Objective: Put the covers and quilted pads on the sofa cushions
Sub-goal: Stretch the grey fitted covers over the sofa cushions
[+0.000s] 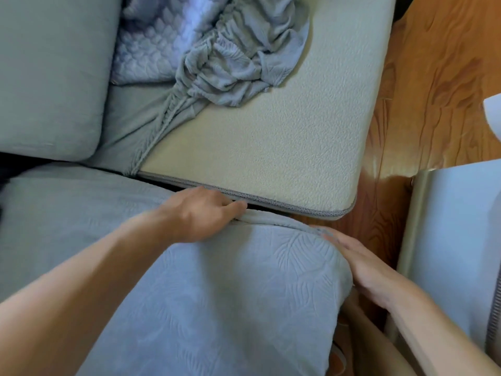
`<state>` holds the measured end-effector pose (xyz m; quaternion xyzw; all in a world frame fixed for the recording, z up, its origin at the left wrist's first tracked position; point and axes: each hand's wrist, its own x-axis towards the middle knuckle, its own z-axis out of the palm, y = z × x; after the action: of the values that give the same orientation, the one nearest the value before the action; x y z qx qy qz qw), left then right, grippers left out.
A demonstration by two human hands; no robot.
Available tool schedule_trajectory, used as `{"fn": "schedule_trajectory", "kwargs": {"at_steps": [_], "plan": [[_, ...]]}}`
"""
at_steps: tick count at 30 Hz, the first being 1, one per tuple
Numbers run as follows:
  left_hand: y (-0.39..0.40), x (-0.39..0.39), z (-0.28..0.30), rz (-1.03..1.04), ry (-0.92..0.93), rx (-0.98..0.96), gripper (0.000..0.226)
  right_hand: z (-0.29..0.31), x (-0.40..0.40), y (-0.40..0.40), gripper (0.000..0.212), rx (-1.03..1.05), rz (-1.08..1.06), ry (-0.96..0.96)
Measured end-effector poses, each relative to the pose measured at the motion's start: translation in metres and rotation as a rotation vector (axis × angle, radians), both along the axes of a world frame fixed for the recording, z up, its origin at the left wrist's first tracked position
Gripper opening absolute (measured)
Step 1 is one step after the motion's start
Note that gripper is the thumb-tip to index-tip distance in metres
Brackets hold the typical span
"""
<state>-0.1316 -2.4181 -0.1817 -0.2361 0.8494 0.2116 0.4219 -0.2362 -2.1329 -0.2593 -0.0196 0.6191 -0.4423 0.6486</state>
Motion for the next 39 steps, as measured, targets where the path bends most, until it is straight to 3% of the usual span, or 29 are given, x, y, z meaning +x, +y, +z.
{"fn": "schedule_trajectory", "kwargs": {"at_steps": [4, 6, 8, 10, 12, 15, 18, 22, 25, 27, 31, 33, 35, 37, 39], "plan": [[-0.035, -0.033, -0.014, -0.009, -0.223, 0.186, 0.029, -0.001, -0.008, -0.010, 0.021, 0.045, 0.038, 0.090], [-0.033, -0.041, -0.026, -0.106, -0.218, 0.105, 0.017, -0.012, -0.002, -0.011, 0.035, 0.091, -0.003, 0.143], [-0.013, -0.040, -0.037, -0.240, -0.135, -0.101, 0.011, -0.021, 0.003, -0.010, 0.030, 0.101, -0.149, 0.061], [0.007, -0.028, -0.040, -0.354, -0.081, -0.231, 0.017, -0.022, 0.005, -0.012, 0.025, 0.101, -0.282, -0.060], [0.011, -0.018, -0.034, -0.359, -0.098, -0.165, 0.028, -0.019, 0.002, -0.016, 0.024, 0.110, -0.319, -0.121], [-0.003, -0.023, -0.031, -0.228, -0.201, 0.023, 0.032, -0.017, -0.001, -0.020, 0.023, 0.139, -0.286, -0.117], [-0.001, -0.040, -0.049, -0.111, -0.339, 0.020, 0.037, -0.017, -0.001, -0.019, 0.023, 0.143, -0.238, -0.108], [0.021, -0.035, -0.059, -0.016, -0.183, -0.219, 0.027, -0.012, -0.003, -0.018, 0.023, 0.161, -0.283, -0.209], [0.018, -0.028, -0.036, -0.054, -0.131, -0.206, 0.045, -0.011, -0.004, -0.019, 0.020, 0.176, -0.270, -0.259], [-0.014, -0.021, -0.022, -0.138, -0.209, -0.170, 0.043, -0.014, -0.006, -0.022, 0.016, 0.161, -0.202, -0.242], [-0.091, -0.001, -0.012, -0.395, -0.546, -0.197, 0.032, -0.017, -0.009, -0.026, 0.009, 0.080, -0.047, -0.079], [-0.107, 0.001, -0.019, -0.481, -0.608, -0.271, 0.029, -0.018, -0.012, -0.028, 0.013, 0.032, 0.011, -0.036], [-0.118, -0.003, -0.021, -0.559, -0.602, -0.210, 0.029, -0.017, -0.013, -0.031, 0.015, 0.020, 0.052, -0.025], [-0.127, -0.011, -0.012, -0.466, -0.608, -0.084, 0.034, -0.017, -0.015, -0.031, 0.014, 0.028, 0.069, -0.019], [-0.131, -0.014, -0.008, -0.374, -0.683, -0.118, 0.032, -0.019, -0.014, -0.031, 0.013, 0.057, 0.081, -0.013]]}}
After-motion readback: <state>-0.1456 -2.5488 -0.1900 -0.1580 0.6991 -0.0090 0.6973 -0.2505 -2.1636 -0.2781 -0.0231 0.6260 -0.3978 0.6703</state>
